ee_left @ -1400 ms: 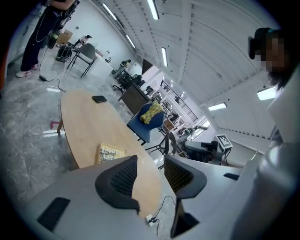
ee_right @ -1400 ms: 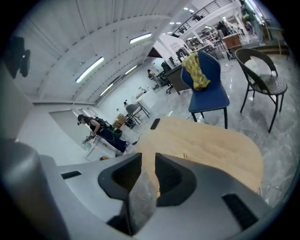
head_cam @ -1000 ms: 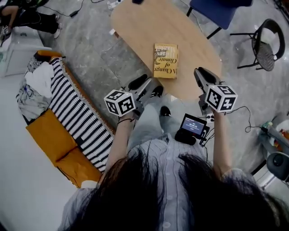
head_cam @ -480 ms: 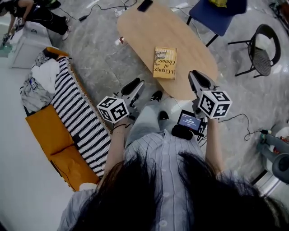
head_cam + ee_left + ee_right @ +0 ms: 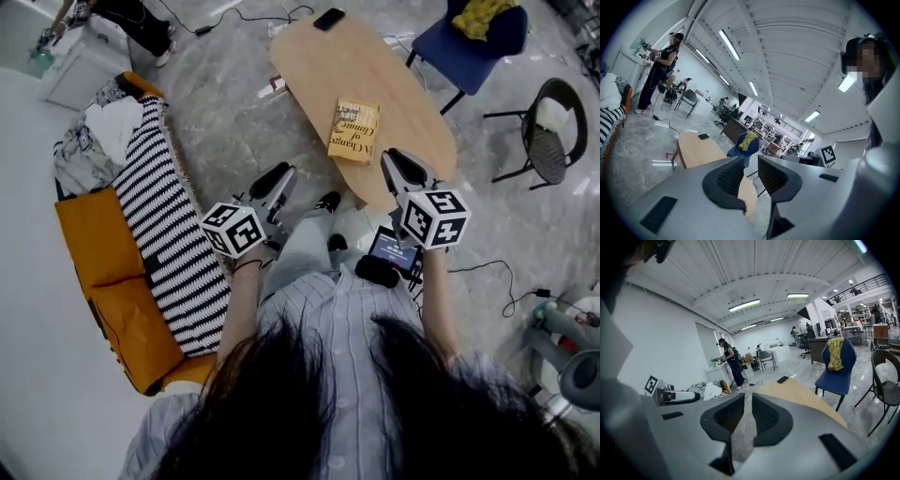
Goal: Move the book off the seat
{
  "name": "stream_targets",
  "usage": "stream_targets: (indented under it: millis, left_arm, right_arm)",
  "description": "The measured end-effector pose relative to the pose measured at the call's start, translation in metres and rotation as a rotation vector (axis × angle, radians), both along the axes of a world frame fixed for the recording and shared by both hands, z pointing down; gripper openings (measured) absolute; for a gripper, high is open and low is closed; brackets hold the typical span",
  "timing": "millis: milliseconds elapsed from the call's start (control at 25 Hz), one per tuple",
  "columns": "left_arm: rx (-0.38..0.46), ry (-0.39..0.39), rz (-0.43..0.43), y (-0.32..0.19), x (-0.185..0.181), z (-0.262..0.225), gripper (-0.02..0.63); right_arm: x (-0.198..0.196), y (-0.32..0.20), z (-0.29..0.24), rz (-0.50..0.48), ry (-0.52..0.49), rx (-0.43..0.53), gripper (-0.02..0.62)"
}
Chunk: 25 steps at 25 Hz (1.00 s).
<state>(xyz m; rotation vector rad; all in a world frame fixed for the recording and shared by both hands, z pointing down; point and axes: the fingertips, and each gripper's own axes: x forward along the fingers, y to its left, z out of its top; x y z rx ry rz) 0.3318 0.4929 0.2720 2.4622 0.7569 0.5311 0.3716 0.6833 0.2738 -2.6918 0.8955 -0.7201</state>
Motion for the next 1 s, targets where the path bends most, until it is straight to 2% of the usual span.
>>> stream_targets:
  millis: [400,720,1000]
  left_arm:
    - [0.043,0.015,-0.083,-0.012,-0.052,-0.011,0.1]
    - [0.068,0.021,-0.129,-0.021,-0.061,-0.02,0.1]
    - [0.1,0.023,-0.136,-0.035,-0.067,-0.025,0.1]
  right_arm:
    - [-0.029,-0.042,-0.013,-0.152,0.035,-0.013,0.054]
    - [-0.031,-0.07,-0.018,-0.244,0.06,-0.025,0.052]
    - [-0.036,-0.104,-0.017,-0.3,0.051,-0.008,0.052]
